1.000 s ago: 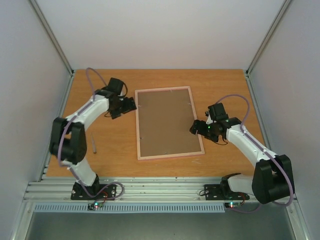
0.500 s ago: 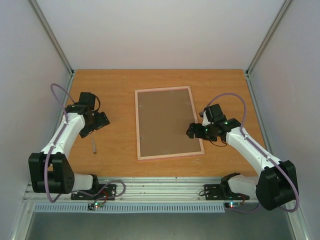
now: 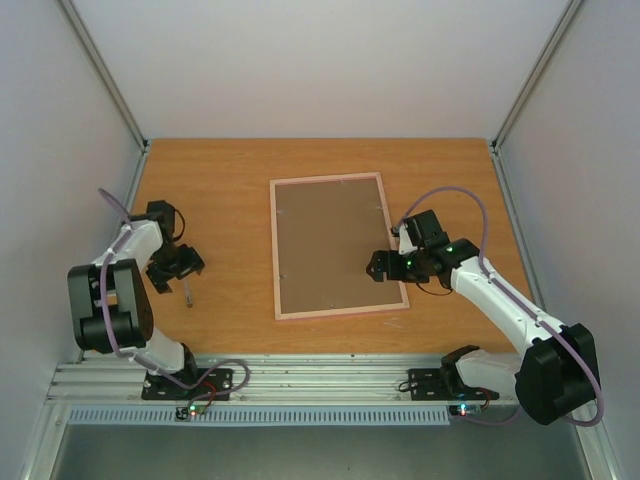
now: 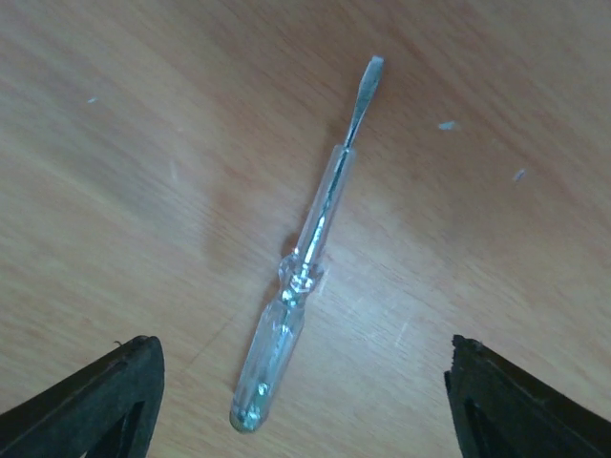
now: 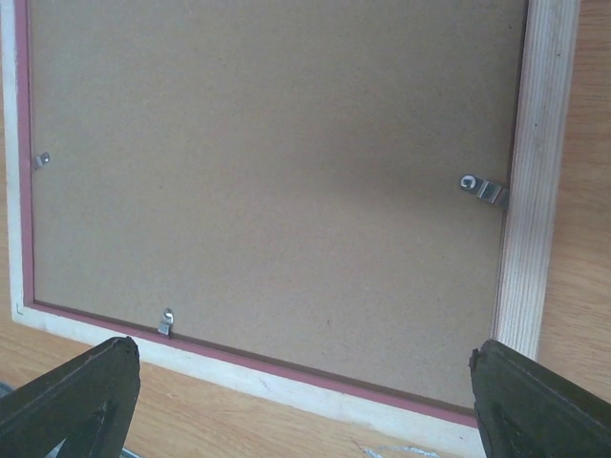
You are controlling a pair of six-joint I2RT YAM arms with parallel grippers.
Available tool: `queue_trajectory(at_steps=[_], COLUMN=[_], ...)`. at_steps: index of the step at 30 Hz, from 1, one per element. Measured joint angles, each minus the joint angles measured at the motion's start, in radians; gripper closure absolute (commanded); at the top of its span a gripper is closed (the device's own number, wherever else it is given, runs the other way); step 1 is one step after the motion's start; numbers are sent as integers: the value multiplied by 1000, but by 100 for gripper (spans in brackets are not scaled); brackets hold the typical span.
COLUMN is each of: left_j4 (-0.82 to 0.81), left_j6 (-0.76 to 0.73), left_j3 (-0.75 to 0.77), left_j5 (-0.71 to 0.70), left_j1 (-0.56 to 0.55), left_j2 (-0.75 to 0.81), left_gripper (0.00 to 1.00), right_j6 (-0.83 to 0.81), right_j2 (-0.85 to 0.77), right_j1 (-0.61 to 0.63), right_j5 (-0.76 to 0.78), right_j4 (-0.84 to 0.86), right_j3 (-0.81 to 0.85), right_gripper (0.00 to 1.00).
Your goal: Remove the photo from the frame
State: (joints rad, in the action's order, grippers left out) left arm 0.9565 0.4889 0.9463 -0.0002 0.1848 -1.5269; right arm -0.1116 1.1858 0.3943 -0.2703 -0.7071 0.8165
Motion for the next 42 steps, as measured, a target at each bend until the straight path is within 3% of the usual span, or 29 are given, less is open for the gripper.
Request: queue_trajectory(at_steps=[11, 18, 25, 36, 42], left_j4=[-36, -49, -57, -115, -182], left_j6=[-56, -77, -74, -44, 12], left_j3=[11, 44, 52, -8, -71], left_j5=[-5, 15, 54, 174, 291], left_j1=[5, 6, 8, 10, -25], left_j2=[-139, -186, -195, -142, -82], left_gripper=[46, 71, 85, 99, 99], right_j6=[0, 0, -1, 9, 26], right_j2=[-6, -5, -5, 16, 37], right_j1=[0, 0, 1, 77, 160], right_j5=[8, 13, 16, 45, 56], right_j4=[0, -1, -10, -23, -2], right_j3=[0, 0, 0, 41, 45], right_gripper=[5, 6, 6, 7, 7])
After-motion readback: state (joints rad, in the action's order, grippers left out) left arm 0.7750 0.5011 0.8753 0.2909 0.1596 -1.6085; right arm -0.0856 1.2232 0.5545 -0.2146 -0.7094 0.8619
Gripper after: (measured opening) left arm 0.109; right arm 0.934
